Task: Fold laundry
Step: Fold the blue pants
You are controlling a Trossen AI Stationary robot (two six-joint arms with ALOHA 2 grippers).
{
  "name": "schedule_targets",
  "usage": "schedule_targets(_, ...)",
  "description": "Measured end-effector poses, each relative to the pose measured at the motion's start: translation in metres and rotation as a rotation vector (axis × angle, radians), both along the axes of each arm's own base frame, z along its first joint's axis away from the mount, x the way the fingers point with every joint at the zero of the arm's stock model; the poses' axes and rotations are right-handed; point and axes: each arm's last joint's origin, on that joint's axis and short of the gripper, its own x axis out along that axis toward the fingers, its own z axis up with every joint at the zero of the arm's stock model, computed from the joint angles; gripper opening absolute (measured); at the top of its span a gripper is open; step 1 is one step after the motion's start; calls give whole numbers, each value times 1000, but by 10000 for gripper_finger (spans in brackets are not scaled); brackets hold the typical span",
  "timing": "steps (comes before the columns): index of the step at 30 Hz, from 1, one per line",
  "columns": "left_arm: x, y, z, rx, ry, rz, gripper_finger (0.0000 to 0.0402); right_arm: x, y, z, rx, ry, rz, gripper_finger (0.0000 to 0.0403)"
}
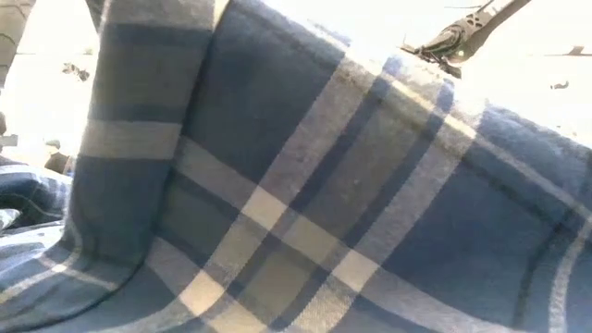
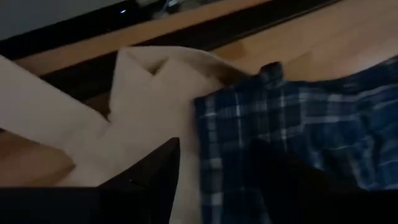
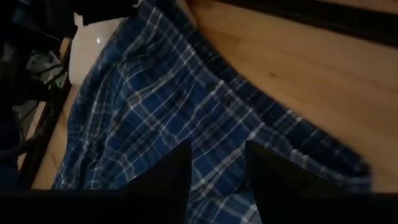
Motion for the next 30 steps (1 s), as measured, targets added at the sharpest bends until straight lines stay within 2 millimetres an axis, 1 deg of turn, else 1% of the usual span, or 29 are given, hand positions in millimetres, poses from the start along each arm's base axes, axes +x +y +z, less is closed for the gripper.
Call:
schedule_targets(4, 7, 4, -9, -32, 37, -20, 205, -2, -2, 0, -14, 2, 6, 158)
schedule_targets(7, 10, 2, -12, -50, 33, -33, 186, -2, -2, 0, -14, -1, 12, 158)
schedule_targets(10, 14, -2, -12, -56, 38, -48, 138, -1, -1, 0, -10, -5, 19, 158)
schedule_targets(13, 15, -7, -5, -49, 21, -51, 69, 0, 1, 0, -2, -7, 23, 158)
schedule_targets(15, 16, -10, 8, -29, -12, -55, 23, 2, 2, 0, 7, -9, 27, 158)
schedule_targets(16, 18, -11, 16, -12, -29, -60, 13, 3, 4, 0, 15, -11, 26, 158)
schedule_targets(20, 24, -20, 57, 68, -105, -93, 10, 13, 12, 2, -7, -38, 86, 158)
schedule_targets(22, 29, -26, 80, 123, -154, -130, 6, 22, 17, 6, -77, -82, 150, 158)
schedule_targets(24, 36, -34, 99, 162, -197, -165, 5, 33, 22, 12, -197, -141, 217, 160)
schedule_targets(27, 50, -46, 118, 193, -245, -195, 4, 46, 27, 23, -355, -220, 246, 167)
schedule_targets(30, 63, -59, 126, 235, -277, -228, 4, 52, 27, 31, -402, -279, 183, 180)
